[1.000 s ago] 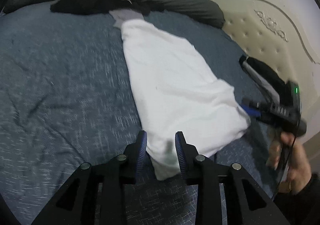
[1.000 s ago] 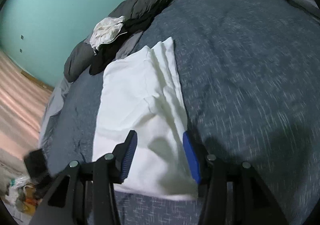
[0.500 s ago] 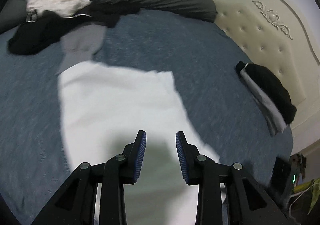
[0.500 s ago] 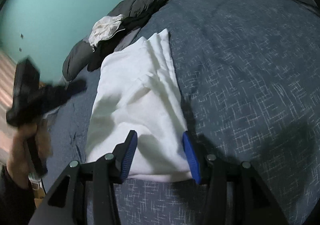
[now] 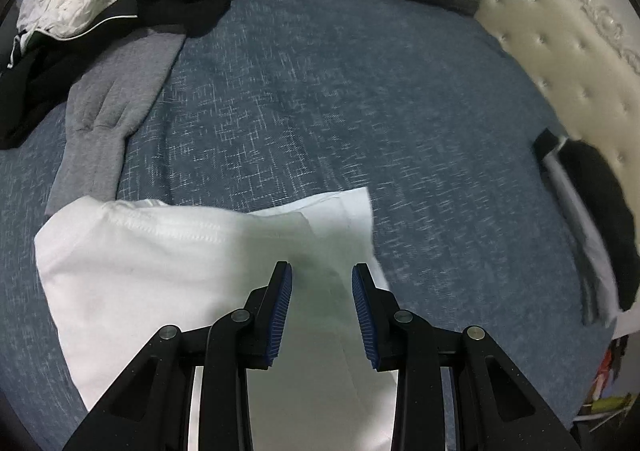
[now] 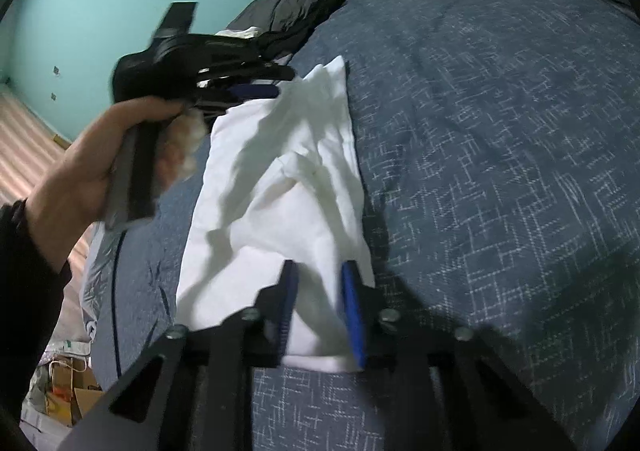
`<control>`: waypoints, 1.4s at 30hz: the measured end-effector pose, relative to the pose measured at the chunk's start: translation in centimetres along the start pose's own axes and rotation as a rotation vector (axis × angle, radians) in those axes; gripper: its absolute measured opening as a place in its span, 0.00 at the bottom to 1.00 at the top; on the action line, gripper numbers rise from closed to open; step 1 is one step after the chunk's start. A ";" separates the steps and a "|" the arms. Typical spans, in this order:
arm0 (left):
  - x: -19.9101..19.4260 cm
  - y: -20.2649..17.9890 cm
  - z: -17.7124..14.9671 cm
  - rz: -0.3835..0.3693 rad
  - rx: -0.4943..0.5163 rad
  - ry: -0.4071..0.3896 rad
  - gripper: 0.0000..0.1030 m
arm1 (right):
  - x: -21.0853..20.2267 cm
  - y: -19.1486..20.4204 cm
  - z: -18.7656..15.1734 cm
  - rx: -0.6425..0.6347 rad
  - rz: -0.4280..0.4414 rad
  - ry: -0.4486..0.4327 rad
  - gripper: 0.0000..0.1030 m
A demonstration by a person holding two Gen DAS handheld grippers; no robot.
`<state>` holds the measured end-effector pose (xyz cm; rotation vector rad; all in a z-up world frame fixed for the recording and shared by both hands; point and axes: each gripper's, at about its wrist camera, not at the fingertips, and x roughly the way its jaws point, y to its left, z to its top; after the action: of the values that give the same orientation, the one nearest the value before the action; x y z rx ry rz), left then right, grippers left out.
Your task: Fold clothes
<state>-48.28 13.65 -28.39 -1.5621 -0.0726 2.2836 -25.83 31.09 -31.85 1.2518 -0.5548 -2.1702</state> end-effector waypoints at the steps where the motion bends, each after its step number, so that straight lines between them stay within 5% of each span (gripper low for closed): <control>1: 0.3 0.0 0.1 0.004 0.003 0.008 0.33 | -0.1 0.0 0.0 -0.005 0.003 0.000 0.13; 4: 1.1 0.0 0.2 0.008 0.002 0.022 0.32 | -0.2 -0.1 -0.1 -0.021 0.012 -0.001 0.09; 6: 1.4 0.1 0.2 0.024 0.003 0.026 0.15 | -0.2 -0.2 -0.1 -0.023 0.019 0.002 0.06; 10: 0.9 0.5 0.4 0.036 -0.003 0.006 0.05 | -0.5 0.0 -0.3 -0.034 0.024 -0.001 0.05; 17: -0.1 1.0 1.1 0.058 -0.022 -0.042 0.04 | -0.9 -0.6 -0.5 -0.019 0.028 -0.007 0.03; 32: 1.7 1.3 1.4 0.043 -0.052 -0.017 0.05 | -1.3 -1.6 -1.1 0.012 0.047 0.016 0.02; 42: -4.7 2.3 1.0 -0.033 -0.052 -0.095 0.17 | -1.0 -2.2 -0.6 0.065 0.070 0.018 0.04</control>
<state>-48.37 10.12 -24.42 -1.4649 -0.1825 2.3469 -25.50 33.34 -32.82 1.2661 -0.6566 -2.0959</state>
